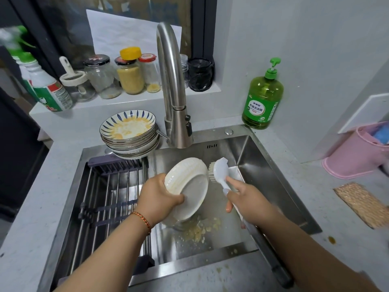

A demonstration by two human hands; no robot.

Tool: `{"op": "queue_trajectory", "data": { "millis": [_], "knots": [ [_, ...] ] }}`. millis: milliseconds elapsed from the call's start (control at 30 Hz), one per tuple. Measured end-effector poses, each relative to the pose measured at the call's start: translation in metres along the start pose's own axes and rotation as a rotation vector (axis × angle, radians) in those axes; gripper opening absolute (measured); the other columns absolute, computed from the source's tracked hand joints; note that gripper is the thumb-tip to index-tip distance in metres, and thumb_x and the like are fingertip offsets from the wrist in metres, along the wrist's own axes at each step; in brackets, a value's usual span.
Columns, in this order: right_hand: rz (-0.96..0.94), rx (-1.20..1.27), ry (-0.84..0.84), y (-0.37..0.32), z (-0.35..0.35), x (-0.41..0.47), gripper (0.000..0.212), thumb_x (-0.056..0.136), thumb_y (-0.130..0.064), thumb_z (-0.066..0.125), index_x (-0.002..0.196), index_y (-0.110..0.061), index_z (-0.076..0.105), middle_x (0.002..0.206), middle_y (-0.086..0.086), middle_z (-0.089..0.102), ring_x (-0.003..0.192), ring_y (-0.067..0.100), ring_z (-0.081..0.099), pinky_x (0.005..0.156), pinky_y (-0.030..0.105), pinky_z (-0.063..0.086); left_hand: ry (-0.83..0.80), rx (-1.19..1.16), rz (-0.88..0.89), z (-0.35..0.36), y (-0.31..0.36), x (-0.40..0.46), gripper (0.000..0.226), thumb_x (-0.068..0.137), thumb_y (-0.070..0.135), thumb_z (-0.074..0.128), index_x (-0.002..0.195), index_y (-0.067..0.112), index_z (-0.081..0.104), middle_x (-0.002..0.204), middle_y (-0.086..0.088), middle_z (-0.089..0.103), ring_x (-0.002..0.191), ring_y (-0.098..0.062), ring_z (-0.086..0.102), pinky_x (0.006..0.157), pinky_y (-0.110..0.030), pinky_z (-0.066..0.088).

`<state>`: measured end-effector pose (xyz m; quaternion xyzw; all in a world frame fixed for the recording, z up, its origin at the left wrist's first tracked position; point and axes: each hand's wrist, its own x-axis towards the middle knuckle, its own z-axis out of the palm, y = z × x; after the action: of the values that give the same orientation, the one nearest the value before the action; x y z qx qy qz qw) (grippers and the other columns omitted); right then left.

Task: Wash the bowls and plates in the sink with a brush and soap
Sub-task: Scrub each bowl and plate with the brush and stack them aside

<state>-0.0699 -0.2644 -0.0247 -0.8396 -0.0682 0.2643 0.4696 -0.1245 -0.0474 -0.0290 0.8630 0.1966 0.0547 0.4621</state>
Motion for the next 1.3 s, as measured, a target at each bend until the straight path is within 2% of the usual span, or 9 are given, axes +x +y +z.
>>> {"op": "queue_trajectory", "data": {
  "millis": [200, 367, 533, 667, 833, 933, 1067, 1167, 1300],
  "knots": [
    [0.008, -0.028, -0.012, -0.008, 0.001, 0.011, 0.052, 0.099, -0.028, 0.046, 0.149, -0.028, 0.030, 0.058, -0.007, 0.062, 0.039, 0.009, 0.044, 0.041, 0.016, 0.042, -0.010, 0.042, 0.007, 0.006, -0.004, -0.002, 0.035, 0.044, 0.028, 0.068, 0.078, 0.018, 0.063, 0.074, 0.004, 0.066, 0.072, -0.016, 0.063, 0.059, -0.030, 0.051],
    [-0.047, -0.012, -0.063, -0.021, 0.015, -0.001, 0.045, 0.099, -0.024, 0.046, 0.143, -0.029, 0.041, 0.059, -0.008, 0.051, 0.036, -0.001, 0.045, 0.038, 0.012, 0.038, -0.011, 0.098, 0.024, 0.011, -0.004, -0.004, 0.030, 0.054, 0.021, 0.075, 0.081, 0.014, 0.064, 0.074, 0.003, 0.065, 0.071, -0.016, 0.061, 0.057, -0.027, 0.047],
    [-0.238, -0.254, -0.180, -0.034, 0.039, -0.022, 0.049, 0.096, -0.029, 0.048, 0.142, -0.043, 0.038, 0.059, -0.013, 0.049, 0.044, 0.001, 0.042, 0.048, 0.012, 0.033, -0.027, 0.063, -0.003, 0.010, -0.006, -0.007, 0.026, 0.058, 0.009, 0.078, 0.074, 0.022, 0.061, 0.071, 0.007, 0.065, 0.067, -0.015, 0.060, 0.054, -0.025, 0.045],
    [-0.128, -0.265, -0.057, -0.030, 0.015, 0.000, 0.046, 0.095, -0.027, 0.049, 0.141, -0.036, 0.044, 0.053, -0.010, 0.049, 0.042, 0.002, 0.043, 0.047, 0.017, 0.036, -0.036, 0.062, 0.031, 0.005, -0.007, -0.012, 0.036, 0.058, 0.005, 0.078, 0.067, 0.030, 0.054, 0.068, 0.013, 0.060, 0.064, -0.002, 0.056, 0.048, -0.011, 0.036],
    [-0.201, -0.343, -0.129, -0.044, 0.020, -0.011, 0.049, 0.096, -0.026, 0.048, 0.144, -0.033, 0.040, 0.054, -0.015, 0.042, 0.043, -0.002, 0.042, 0.046, 0.011, 0.031, -0.046, 0.069, 0.037, 0.006, -0.007, -0.010, 0.026, 0.054, 0.017, 0.077, 0.071, 0.024, 0.059, 0.068, 0.009, 0.063, 0.065, -0.010, 0.059, 0.052, -0.019, 0.043],
    [-0.291, -0.437, -0.169, -0.051, 0.036, -0.030, 0.053, 0.097, -0.029, 0.044, 0.147, -0.037, 0.031, 0.063, -0.014, 0.038, 0.054, -0.002, 0.039, 0.048, 0.013, 0.029, -0.046, 0.050, 0.030, 0.008, -0.008, -0.009, 0.029, 0.059, 0.010, 0.078, 0.072, 0.027, 0.058, 0.068, 0.009, 0.064, 0.066, -0.013, 0.059, 0.052, -0.021, 0.044],
    [-0.163, -0.403, -0.067, -0.045, 0.013, -0.007, 0.050, 0.097, -0.027, 0.048, 0.145, -0.032, 0.038, 0.064, -0.015, 0.041, 0.051, -0.001, 0.041, 0.045, 0.010, 0.030, -0.055, 0.106, 0.092, 0.002, -0.004, -0.015, 0.037, 0.060, 0.008, 0.079, 0.066, 0.031, 0.051, 0.066, 0.013, 0.059, 0.062, 0.000, 0.054, 0.048, -0.011, 0.037],
    [-0.080, -0.425, -0.025, -0.044, 0.004, -0.001, 0.051, 0.097, -0.025, 0.045, 0.147, -0.027, 0.035, 0.069, -0.009, 0.048, 0.055, 0.007, 0.048, 0.050, 0.019, 0.038, -0.061, 0.093, 0.103, 0.002, -0.002, -0.017, 0.035, 0.060, 0.006, 0.079, 0.066, 0.030, 0.054, 0.066, 0.012, 0.060, 0.062, 0.001, 0.055, 0.049, -0.012, 0.040],
    [-0.262, -0.421, -0.126, -0.053, 0.035, -0.034, 0.052, 0.096, -0.026, 0.044, 0.147, -0.031, 0.033, 0.069, -0.010, 0.048, 0.053, -0.001, 0.045, 0.050, 0.015, 0.035, -0.010, -0.058, 0.038, 0.005, -0.005, -0.014, 0.029, 0.061, 0.003, 0.079, 0.072, 0.023, 0.059, 0.066, 0.009, 0.062, 0.059, -0.002, 0.054, 0.047, -0.010, 0.038]
  ]
}}
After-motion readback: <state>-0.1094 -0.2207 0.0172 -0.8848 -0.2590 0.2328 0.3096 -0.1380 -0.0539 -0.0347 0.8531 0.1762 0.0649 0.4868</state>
